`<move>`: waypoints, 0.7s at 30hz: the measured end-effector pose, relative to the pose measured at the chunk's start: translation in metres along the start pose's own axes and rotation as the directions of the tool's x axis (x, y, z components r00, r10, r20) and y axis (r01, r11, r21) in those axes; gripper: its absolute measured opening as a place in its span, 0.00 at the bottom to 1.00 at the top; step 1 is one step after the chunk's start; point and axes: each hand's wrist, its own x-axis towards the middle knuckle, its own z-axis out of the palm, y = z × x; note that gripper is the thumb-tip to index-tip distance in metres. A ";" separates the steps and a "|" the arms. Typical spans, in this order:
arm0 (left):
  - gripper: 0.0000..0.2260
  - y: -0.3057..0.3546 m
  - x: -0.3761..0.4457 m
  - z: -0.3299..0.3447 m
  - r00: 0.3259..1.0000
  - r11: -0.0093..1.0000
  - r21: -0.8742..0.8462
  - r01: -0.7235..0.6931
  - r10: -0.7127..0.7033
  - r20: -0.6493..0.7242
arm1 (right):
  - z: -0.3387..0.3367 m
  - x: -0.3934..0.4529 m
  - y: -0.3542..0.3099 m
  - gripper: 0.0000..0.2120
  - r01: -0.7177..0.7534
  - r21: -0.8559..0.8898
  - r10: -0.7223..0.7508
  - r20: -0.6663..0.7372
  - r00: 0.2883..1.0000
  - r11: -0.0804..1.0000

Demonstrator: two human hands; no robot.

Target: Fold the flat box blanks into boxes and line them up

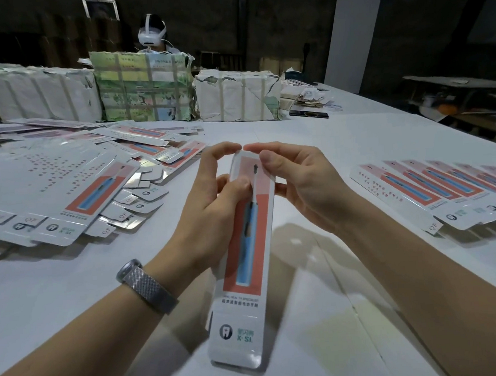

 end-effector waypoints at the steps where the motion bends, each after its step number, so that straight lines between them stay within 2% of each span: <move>1: 0.14 0.000 0.000 0.000 1.000 1.000 -0.006 -0.005 0.005 -0.007 | 0.000 0.000 -0.001 0.11 -0.005 -0.002 0.005 0.011 1.000 1.000; 7: 0.13 -0.002 0.001 0.001 0.999 0.999 0.036 -0.031 0.031 -0.013 | -0.003 0.000 -0.002 0.09 0.014 -0.074 -0.013 0.014 1.000 0.997; 10: 0.13 0.001 0.001 -0.002 0.998 0.997 0.059 -0.056 0.057 -0.005 | -0.003 -0.002 -0.007 0.10 -0.011 -0.031 0.013 0.050 0.999 0.999; 12: 0.13 0.002 0.002 -0.001 0.998 0.997 0.047 -0.063 0.064 -0.021 | 0.002 -0.002 -0.006 0.13 0.001 -0.068 0.002 0.043 0.999 0.998; 14: 0.13 0.003 0.004 0.002 0.996 0.998 -0.012 -0.060 0.060 -0.060 | 0.009 -0.003 -0.005 0.22 0.071 -0.276 -0.078 -0.013 0.997 0.959; 16: 0.12 0.007 0.006 0.000 0.996 0.997 -0.052 -0.059 0.055 -0.077 | 0.009 -0.004 -0.011 0.32 0.176 -0.576 -0.235 -0.030 0.972 0.798; 17: 0.11 0.009 0.008 -0.002 0.997 0.996 -0.078 -0.050 0.046 -0.058 | 0.008 -0.006 -0.016 0.36 0.224 -0.666 -0.286 0.018 0.958 0.711; 19: 0.12 0.012 0.010 -0.007 1.000 0.986 -0.165 -0.001 0.002 0.006 | 0.007 -0.008 -0.021 0.42 0.254 -0.719 -0.243 0.122 0.962 0.647; 21: 0.16 0.012 0.011 -0.009 0.997 0.964 -0.258 0.063 -0.050 0.057 | 0.010 -0.010 -0.018 0.45 0.209 -0.739 -0.170 0.129 0.977 0.640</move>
